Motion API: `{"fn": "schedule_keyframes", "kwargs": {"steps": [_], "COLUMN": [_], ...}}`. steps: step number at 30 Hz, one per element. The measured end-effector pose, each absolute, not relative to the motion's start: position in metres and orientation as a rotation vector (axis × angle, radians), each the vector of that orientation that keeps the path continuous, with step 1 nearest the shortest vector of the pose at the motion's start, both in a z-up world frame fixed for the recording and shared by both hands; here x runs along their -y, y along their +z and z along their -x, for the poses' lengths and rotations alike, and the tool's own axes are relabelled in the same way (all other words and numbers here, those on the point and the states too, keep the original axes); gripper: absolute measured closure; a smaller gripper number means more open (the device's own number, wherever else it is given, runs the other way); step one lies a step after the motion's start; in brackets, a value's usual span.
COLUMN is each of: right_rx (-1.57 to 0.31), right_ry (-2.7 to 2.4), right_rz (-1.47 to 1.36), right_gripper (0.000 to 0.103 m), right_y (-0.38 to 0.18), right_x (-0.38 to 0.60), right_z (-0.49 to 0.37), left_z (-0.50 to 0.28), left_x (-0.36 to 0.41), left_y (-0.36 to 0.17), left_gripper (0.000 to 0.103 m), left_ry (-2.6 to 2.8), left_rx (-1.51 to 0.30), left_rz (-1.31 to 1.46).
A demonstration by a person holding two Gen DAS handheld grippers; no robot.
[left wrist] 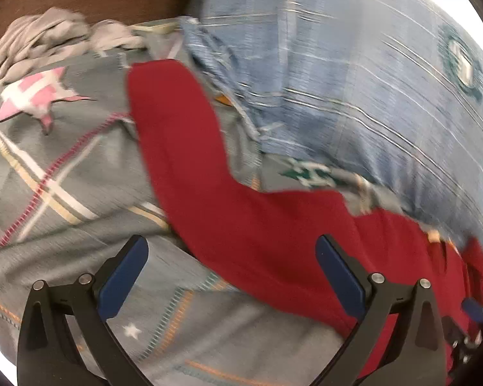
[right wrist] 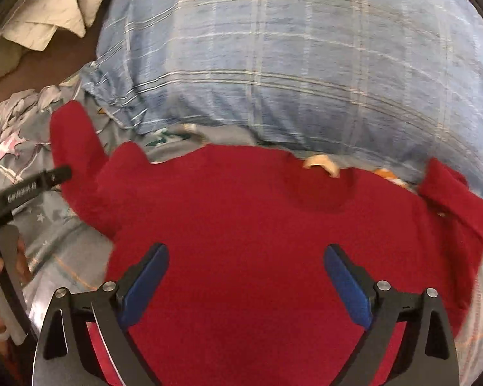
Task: Fold small clothes
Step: 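Move the right gripper to the sweater sleeve and close on its cuff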
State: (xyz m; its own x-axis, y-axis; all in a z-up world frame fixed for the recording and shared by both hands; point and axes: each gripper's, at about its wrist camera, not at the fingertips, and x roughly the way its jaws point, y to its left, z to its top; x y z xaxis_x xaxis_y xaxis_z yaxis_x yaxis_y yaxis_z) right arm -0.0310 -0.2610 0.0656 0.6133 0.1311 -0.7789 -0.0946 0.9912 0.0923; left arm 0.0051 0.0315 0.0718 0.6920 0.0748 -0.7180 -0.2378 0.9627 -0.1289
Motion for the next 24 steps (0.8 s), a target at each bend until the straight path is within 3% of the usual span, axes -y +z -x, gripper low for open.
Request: {"fn": "schedule_keyframes", "kwargs": {"steps": [9, 24], "right_rx": [-0.882, -0.872], "right_ry": [0.436, 0.790], "right_rz": [-0.043, 0.039], "right_gripper": [0.034, 0.035], "right_y": [0.099, 0.092], "right_x": [0.179, -0.019], "right_z": [-0.048, -0.149], "left_z": [0.006, 0.034], "left_x": [-0.050, -0.093], "left_y": [0.065, 0.095], "left_gripper": [0.000, 0.000], "left_ry": [0.207, 0.348], "left_rx": [-0.865, -0.686], "left_rz": [0.229, 0.250]}}
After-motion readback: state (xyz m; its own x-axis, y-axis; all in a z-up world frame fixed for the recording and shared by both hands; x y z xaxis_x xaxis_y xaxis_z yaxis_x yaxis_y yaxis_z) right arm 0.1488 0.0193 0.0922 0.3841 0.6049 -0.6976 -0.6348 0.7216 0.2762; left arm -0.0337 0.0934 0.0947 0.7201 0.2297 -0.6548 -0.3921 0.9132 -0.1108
